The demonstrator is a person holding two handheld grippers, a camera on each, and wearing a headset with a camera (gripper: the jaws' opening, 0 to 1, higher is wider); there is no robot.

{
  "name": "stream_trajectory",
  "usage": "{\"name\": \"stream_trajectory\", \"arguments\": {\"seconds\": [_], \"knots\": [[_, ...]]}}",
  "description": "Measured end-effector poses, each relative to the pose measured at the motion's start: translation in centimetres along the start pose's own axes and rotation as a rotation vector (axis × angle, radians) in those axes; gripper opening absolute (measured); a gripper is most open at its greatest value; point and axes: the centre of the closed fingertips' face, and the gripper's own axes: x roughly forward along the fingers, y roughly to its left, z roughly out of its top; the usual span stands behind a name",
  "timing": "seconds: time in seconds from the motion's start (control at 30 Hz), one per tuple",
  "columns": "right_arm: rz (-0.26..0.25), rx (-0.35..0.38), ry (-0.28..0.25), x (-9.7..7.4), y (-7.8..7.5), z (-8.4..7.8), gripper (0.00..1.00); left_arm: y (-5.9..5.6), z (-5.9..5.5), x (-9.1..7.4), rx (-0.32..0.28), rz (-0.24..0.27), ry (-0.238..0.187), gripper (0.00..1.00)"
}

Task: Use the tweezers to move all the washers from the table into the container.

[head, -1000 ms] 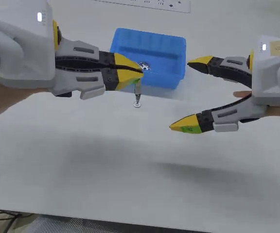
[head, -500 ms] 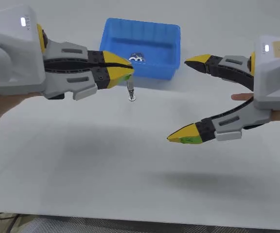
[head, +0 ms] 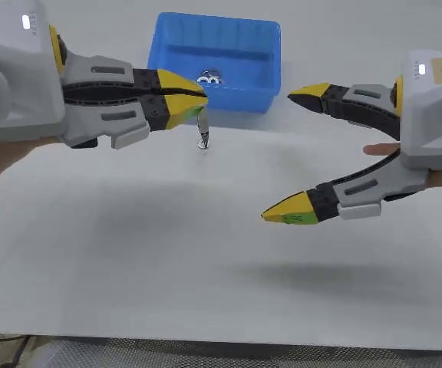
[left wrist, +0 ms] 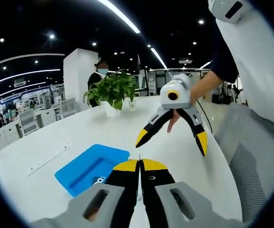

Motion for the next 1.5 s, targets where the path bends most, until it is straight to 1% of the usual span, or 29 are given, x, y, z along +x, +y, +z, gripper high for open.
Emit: {"name": "stream_trajectory", "arguments": {"seconds": [0.13, 0.2, 0.3, 0.37, 0.4, 0.43, 0.5, 0.53, 0.57, 0.7, 0.77, 0.8, 0.9, 1.0, 1.03, 1.1, 1.13, 1.17, 1.3, 1.43, 1.5], "knots": [[-0.001, 0.005, 0.008, -0.1, 0.0, -0.3, 0.97, -0.1, -0.3, 0.0, -0.001, -0.002, 0.007, 0.04], [0.004, 0.009, 0.008, -0.1, 0.1, -0.4, 0.96, -0.1, -0.3, 0.0, 0.002, 0.003, 0.005, 0.04], [0.01, 0.016, 0.007, 0.0, 0.3, -0.5, 0.95, -0.2, -0.4, 0.2, 0.005, -0.003, 0.009, 0.04], [0.019, 0.022, 0.007, 0.2, 0.6, -0.5, 0.95, -0.3, -0.4, 0.5, 0.011, -0.011, 0.012, 0.04], [0.024, 0.023, 0.006, 0.3, 0.8, -0.5, 0.94, -0.4, -0.4, 0.5, 0.021, -0.027, 0.019, 0.04], [0.028, 0.023, 0.005, 0.5, 0.9, -0.4, 0.94, -0.4, -0.4, 0.6, 0.02, -0.031, 0.023, 0.04], [0.047, 0.022, 0.006, 1.0, 1.2, -0.3, 0.94, -0.3, -0.4, 0.8, 0.01, -0.04, 0.033, 0.04], [0.069, 0.018, 0.005, 1.4, 1.4, -0.1, 0.93, -0.1, -0.4, 0.8, 0.011, -0.039, 0.036, 0.04], [0.089, 0.018, 0.005, 1.6, 1.7, 0.0, 0.9, 0.1, -0.5, 0.8, -0.003, -0.034, 0.041, 0.04], [0.124, 0.007, -0.012, 3.0, 1.8, 1.0, 0.84, 0.3, -0.5, 0.7, -0.024, -0.038, 0.049, 0.04], [0.131, 0.004, -0.011, 3.8, 1.3, 1.3, 0.81, 0.0, -0.5, 0.7, -0.023, -0.055, 0.058, 0.04], [0.133, 0.0, -0.01, 4.4, 0.9, 1.5, 0.79, 0.1, -0.8, 0.3, -0.025, -0.062, 0.063, 0.04], [0.131, -0.009, -0.014, 5.5, -0.1, 1.9, 0.69, 0.1, -1.1, 0.0, -0.021, -0.077, 0.072, 0.04], [0.133, -0.021, -0.015, 6.6, -0.8, 2.2, 0.57, 0.2, -1.4, -0.3, -0.018, -0.081, 0.074, 0.04], [0.136, -0.026, -0.01, 6.9, -1.0, 2.1, 0.51, 0.2, -1.4, -0.4, -0.016, -0.081, 0.073, 0.04], [0.154, -0.039, 0.014, 7.4, -1.2, 1.8, 0.41, 0.2, -1.5, -0.4, -0.015, -0.086, 0.074, 0.04], [0.167, -0.046, 0.016, 7.6, -1.2, 1.8, 0.35, 0.3, -1.6, -0.4, -0.013, -0.086, 0.075, 0.04], [0.177, -0.048, 0.017, 7.7, -1.1, 1.8, 0.33, 0.3, -1.6, -0.5, -0.011, -0.087, 0.076, 0.04], [0.205, -0.058, 0.052, 8.3, -1.1, 1.2, 0.29, 0.4, -1.8, -0.6, -0.013, -0.088, 0.077, 0.04], [0.218, -0.071, 0.057, 8.7, -0.9, 1.3, 0.25, 0.4, -1.9, -0.5, -0.014, -0.088, 0.079, 0.04], [0.217, -0.096, 0.068, 8.8, -0.9, 1.2, 0.22, 0.4, -1.8, -0.4, -0.012, -0.088, 0.081, 0.04]]}}
